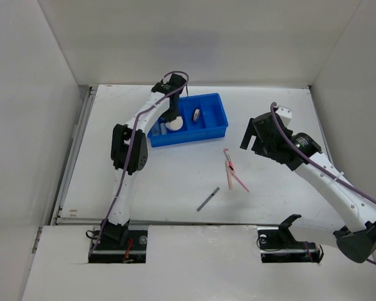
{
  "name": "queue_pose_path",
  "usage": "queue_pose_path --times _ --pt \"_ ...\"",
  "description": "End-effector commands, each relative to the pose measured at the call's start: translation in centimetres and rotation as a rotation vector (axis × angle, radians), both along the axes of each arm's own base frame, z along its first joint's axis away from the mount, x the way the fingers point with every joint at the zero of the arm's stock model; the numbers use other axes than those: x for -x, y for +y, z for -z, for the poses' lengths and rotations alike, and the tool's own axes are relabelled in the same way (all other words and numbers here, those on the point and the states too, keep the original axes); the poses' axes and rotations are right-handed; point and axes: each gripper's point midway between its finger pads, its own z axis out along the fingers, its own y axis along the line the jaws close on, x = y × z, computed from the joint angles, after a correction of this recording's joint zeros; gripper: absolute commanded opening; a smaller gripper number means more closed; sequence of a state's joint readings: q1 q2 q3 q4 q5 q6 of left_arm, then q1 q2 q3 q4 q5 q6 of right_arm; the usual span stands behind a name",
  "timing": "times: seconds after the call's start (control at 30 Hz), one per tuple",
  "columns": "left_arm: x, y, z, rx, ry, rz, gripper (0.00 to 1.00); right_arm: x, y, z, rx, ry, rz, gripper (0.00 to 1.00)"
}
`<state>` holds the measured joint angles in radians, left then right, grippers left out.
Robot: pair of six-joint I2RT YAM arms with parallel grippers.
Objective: Organize the makeup
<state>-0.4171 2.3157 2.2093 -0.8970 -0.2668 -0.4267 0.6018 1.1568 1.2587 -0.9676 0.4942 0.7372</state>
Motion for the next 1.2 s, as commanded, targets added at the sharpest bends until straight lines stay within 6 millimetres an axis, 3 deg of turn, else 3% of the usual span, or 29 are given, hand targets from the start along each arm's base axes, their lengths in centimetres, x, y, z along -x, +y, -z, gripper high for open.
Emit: queue_pose_path --times 0.0,0.13,0.2,0.27,0.3,0.37,0.47,0.6,0.7,0.73,0.77,0.83,0.87,0.97,1.0,1.03,1.1,1.17 --pt "0.8 0.4 -3.2 -0.041 -0.072 0.014 0.0 -0.7 -0.2 -1.8 -0.01 -0.05 0.014 0.99" --pt "1.4 0.4 -2.5 -0.063 -0.049 0.019 0.02 -0.9 0.2 -1.7 -0.016 -0.046 0.008 0.99" --pt "1.9 0.4 -3.2 -0.067 -0.059 0.024 0.07 -0.9 0.2 -1.7 -0.016 -0.046 0.008 0.99" --pt "2.5 0.0 -3.4 -0.064 -0.065 0.035 0.25 -0.9 0.3 -1.6 -0.022 -0.042 0.002 0.99" --pt "2.4 0.0 -4.5 -0.049 -0.097 0.033 0.43 -1.0 0.4 -1.8 -0.027 -0.05 0.002 0.99" --pt "2.7 0.0 -5.2 -0.039 -0.109 0.046 0.63 -1.0 0.6 -1.7 -0.032 -0.046 -0.004 0.99" --pt "2.4 -0.3 -6.5 -0.022 -0.138 0.07 0.76 -1.0 0.8 -1.8 -0.037 -0.049 -0.018 0.99" --pt "2.8 -0.2 -8.4 -0.014 -0.155 0.07 0.8 -1.0 2.1 -1.6 -0.086 -0.038 -0.061 0.98" --pt "4.0 -0.3 -11.2 0.015 -0.194 0.082 0.78 -0.9 3.3 0.2 -0.102 -0.009 -0.099 0.82" --pt "4.4 -0.1 -12.2 0.026 -0.208 0.075 0.76 -0.8 3.6 1.7 -0.098 0.027 -0.112 0.71" --pt "5.2 0.2 -14.1 0.05 -0.24 0.078 0.75 -0.9 4.0 2.9 -0.092 0.055 -0.119 0.66" --pt "6.6 0.9 -15.0 0.054 -0.249 0.078 0.75 -1.2 5.4 4.5 -0.097 0.087 -0.192 0.6" --pt "7.6 1.2 -16.9 0.084 -0.284 0.074 0.75 -1.2 5.9 6.6 -0.078 0.14 -0.215 0.54" --pt "9.8 2.1 -17.1 0.09 -0.278 0.079 0.74 -1.0 7.4 10.2 -0.089 0.221 -0.281 0.5" --pt "11.0 2.5 -18.3 0.112 -0.295 0.077 0.74 -0.6 8.0 11.2 -0.091 0.242 -0.302 0.49" --pt "11.9 2.8 -17.6 0.108 -0.27 0.082 0.74 -0.8 8.5 11.5 -0.112 0.228 -0.315 0.49" --pt "13.5 3.4 -18.3 0.129 -0.278 0.082 0.74 0.6 10.1 12.3 -0.15 0.258 -0.382 0.5" --pt "14.7 3.6 -17.6 0.123 -0.261 0.091 0.74 2.6 12.2 12.2 -0.153 0.263 -0.469 0.59"
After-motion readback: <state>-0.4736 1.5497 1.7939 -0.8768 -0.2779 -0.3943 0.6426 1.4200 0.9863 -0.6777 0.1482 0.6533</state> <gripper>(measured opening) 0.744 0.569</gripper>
